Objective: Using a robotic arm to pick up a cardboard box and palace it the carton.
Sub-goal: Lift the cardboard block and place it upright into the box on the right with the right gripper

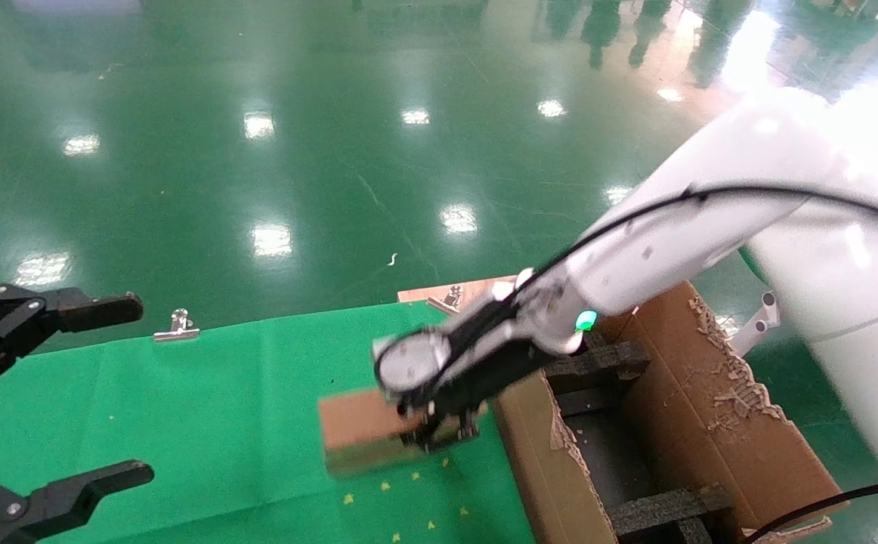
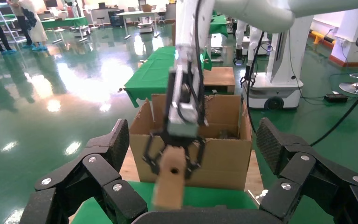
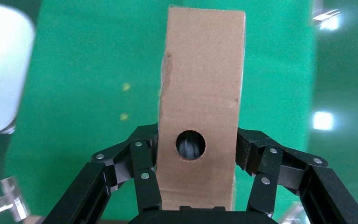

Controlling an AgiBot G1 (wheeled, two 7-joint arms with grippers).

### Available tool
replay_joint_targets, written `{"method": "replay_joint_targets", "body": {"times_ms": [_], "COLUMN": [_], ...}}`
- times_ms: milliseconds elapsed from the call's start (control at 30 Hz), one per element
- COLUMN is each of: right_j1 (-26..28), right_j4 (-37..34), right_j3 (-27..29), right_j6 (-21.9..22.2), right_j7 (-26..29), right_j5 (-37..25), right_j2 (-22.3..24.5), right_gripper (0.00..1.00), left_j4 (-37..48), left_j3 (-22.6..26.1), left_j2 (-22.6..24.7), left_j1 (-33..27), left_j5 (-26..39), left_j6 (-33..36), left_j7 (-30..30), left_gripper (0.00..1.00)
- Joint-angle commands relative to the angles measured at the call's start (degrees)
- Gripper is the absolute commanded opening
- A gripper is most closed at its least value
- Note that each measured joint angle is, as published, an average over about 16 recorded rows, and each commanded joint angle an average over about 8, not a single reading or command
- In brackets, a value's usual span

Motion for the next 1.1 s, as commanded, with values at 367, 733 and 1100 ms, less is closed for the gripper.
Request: {"method": "replay_joint_targets", "body": {"times_ms": [367, 733, 1100], "right_j1": [16.1, 25.0, 33.9], "right_j4": [-7.1, -13.7, -12.9], "right_j3": [-3.6, -13.5, -25.3], "right_j6": [-1.4, -1.4, -1.7], "right_j7": [-5.5, -10.8, -11.0], "right_j5": [10.7, 18.5, 21.2], "right_j2": [3.7, 7.9, 19.9], "right_gripper": [0.0, 0.0, 0.0], "left_j4": [0.0, 0.0, 0.0], "left_j3": [0.0, 0.0, 0.1], "left_j2": [0.0, 0.0, 0.0], "left_j1": [0.0, 0.0, 0.0], "left_j5": [0.0, 0.0, 0.0], "left_j6": [0.0, 0.0, 0.0], "left_j7": [0.0, 0.0, 0.0], "left_gripper": [1.0, 1.0, 1.0]}}
